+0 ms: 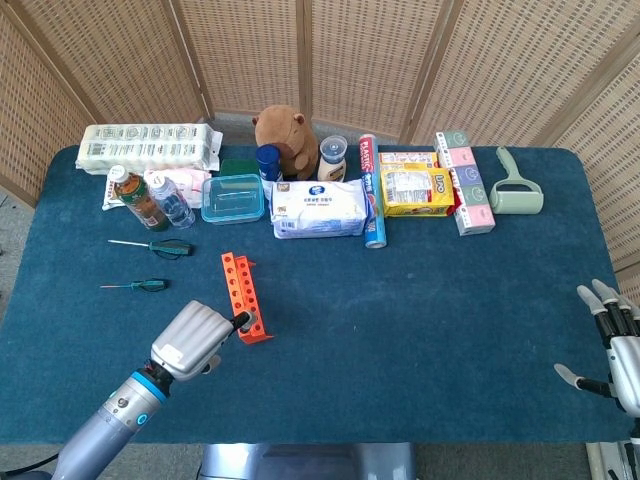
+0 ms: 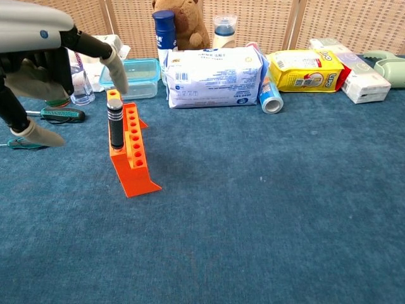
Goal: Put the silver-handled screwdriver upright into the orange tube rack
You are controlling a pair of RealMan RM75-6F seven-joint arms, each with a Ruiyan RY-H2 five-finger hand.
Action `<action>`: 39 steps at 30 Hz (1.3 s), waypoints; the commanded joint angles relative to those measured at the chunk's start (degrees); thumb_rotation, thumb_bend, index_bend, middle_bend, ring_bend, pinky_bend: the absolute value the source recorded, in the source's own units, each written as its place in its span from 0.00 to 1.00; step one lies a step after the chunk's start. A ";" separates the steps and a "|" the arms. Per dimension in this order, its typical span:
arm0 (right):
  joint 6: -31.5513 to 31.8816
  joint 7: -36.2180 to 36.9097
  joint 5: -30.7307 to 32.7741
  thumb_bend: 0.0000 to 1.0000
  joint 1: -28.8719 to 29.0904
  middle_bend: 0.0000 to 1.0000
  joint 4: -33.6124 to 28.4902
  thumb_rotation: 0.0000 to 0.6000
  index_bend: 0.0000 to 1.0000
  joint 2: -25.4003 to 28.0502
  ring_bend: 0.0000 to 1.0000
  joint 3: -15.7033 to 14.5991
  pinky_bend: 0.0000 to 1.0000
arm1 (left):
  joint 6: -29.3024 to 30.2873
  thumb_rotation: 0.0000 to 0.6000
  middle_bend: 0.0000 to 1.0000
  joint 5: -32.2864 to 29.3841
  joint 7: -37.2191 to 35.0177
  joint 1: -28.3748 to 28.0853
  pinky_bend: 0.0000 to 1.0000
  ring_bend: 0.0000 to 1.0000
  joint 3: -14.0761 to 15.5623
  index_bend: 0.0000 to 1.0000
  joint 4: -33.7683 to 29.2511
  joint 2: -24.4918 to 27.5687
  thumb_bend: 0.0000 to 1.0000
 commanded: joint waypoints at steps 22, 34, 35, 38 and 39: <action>0.01 0.49 0.21 0.00 -0.01 0.00 0.09 1.00 0.04 0.14 0.00 0.15 0.00 | -0.27 1.00 0.96 -4.42 2.65 -1.18 1.00 0.95 0.53 0.30 -0.17 -1.18 0.17; -0.15 -0.07 0.22 0.00 0.04 0.00 -0.06 1.00 0.04 -0.01 0.00 0.09 0.00 | 0.48 1.00 0.96 -3.78 0.51 -0.44 1.00 0.95 0.61 0.30 -0.66 1.84 0.17; -0.15 -0.08 0.22 0.00 0.04 0.00 -0.07 1.00 0.04 -0.01 0.00 0.10 0.00 | 0.57 1.00 0.96 -3.60 0.33 -0.37 1.00 0.95 0.55 0.30 -0.63 1.99 0.17; -0.09 -0.02 0.27 0.00 0.01 0.00 -0.06 1.00 0.04 0.00 0.00 0.14 0.00 | 1.00 1.00 0.96 -2.66 -0.66 0.00 1.00 0.95 0.26 0.30 -0.64 2.61 0.17; -0.09 0.00 0.29 0.00 0.02 0.00 -0.05 1.00 0.04 0.00 0.00 0.16 0.00 | 1.16 1.00 0.96 -1.93 -1.27 0.21 1.00 0.95 0.14 0.30 -0.66 2.87 0.17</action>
